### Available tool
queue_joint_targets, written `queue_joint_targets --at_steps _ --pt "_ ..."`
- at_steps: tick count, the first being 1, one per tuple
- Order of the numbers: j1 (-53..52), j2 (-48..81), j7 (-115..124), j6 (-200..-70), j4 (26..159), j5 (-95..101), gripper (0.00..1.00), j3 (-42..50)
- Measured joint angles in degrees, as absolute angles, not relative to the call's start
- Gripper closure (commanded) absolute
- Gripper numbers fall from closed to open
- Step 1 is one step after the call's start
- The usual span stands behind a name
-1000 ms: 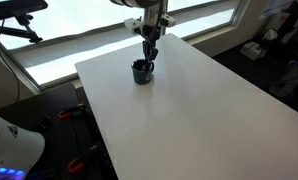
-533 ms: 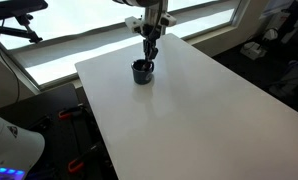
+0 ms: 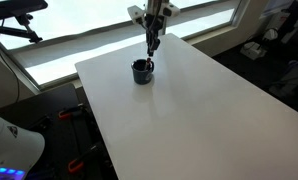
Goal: Remove the marker from the cup and put it on the table
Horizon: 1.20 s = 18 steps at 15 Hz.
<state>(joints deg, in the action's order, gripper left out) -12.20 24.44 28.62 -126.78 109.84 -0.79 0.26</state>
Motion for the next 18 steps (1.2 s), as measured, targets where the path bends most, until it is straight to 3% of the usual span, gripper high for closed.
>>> queue_joint_targets --at_steps 3,4,5,12,18 --pt "-12.2 24.0 28.6 -126.8 108.6 -1.8 0.94 0.2" --pt "-12.2 23.8 28.5 -126.8 108.4 -1.8 0.68 0.2" --pt "-12.2 23.7 28.5 -126.8 108.4 -1.8 0.50 0.2" --pt "-12.4 23.8 28.5 -126.4 110.2 -0.2 0.00 0.2" --pt "-12.4 23.9 28.5 -125.6 112.7 1.3 0.00 0.2"
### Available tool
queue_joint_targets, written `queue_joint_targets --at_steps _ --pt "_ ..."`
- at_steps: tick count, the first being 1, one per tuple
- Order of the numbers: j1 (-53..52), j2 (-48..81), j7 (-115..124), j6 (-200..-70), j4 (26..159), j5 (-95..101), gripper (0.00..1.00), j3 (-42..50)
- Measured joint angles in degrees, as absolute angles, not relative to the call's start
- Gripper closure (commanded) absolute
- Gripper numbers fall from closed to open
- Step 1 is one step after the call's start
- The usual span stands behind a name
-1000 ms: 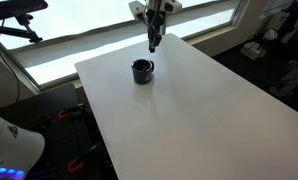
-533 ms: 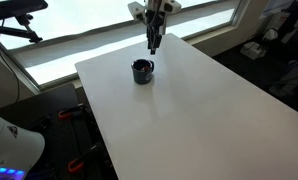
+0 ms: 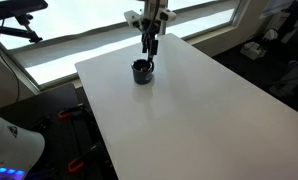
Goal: Remove the marker from the cup and put it on the table
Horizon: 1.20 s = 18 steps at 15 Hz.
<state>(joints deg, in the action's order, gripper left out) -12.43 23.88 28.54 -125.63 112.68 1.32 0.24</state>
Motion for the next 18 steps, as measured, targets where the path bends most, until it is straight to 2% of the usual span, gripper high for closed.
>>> queue_joint_targets --at_steps 18 --pt "-10.5 24.7 24.5 -123.3 115.3 3.0 0.00 0.5"
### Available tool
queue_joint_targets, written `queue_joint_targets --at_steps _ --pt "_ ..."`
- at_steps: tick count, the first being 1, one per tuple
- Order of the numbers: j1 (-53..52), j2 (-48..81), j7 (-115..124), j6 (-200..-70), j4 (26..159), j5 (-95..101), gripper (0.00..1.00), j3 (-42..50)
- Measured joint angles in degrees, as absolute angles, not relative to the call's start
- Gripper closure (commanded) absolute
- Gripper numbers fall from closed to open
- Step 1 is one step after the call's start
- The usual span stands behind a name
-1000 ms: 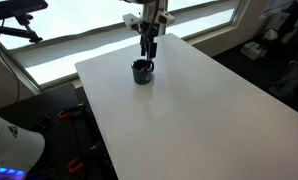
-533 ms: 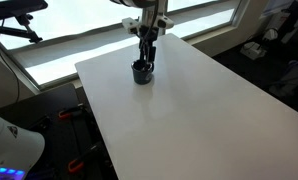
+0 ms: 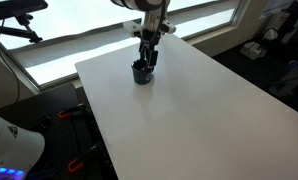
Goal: Remove the marker from the cup and put it on the table
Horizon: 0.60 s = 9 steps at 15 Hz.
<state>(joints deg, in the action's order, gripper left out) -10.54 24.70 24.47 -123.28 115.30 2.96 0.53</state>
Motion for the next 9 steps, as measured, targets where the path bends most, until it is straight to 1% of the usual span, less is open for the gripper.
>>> queue_joint_targets --at_steps 5,6,8,9 --pt "-9.8 25.5 20.6 -123.3 114.7 2.9 0.00 0.5" --pt "-9.7 25.6 20.4 -123.3 114.6 2.9 0.22 0.5" --pt "-9.6 25.8 20.3 -123.3 114.6 2.9 0.34 0.5" --pt "-9.6 25.9 20.3 -123.3 114.6 2.9 0.44 0.5"
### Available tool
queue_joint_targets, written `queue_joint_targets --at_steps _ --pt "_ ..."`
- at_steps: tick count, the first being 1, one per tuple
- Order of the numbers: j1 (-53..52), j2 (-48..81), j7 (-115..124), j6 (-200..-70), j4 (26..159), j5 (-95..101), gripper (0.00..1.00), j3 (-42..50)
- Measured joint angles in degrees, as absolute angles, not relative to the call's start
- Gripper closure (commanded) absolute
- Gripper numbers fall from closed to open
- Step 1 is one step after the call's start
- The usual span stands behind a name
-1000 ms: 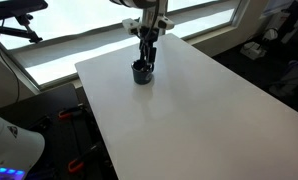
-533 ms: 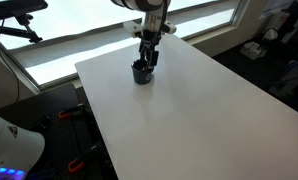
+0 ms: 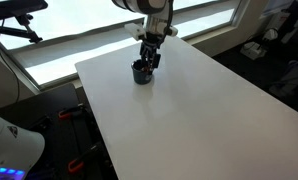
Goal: Remove the marker from the cup and put it on the table
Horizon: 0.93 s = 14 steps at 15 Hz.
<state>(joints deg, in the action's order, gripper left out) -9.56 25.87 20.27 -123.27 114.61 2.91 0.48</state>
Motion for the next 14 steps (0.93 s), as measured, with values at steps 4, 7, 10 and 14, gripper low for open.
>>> queue_joint_targets --at_steps 4,7,10,14 --pt "-9.5 26.1 20.3 -123.3 114.5 2.8 0.73 0.3" --pt "-9.5 26.1 20.3 -123.3 114.4 2.8 0.94 0.0" --pt "-9.4 25.9 20.0 -123.3 113.8 2.6 0.93 0.0" --pt "-9.2 25.9 19.3 -123.3 113.6 2.1 0.93 -0.1"
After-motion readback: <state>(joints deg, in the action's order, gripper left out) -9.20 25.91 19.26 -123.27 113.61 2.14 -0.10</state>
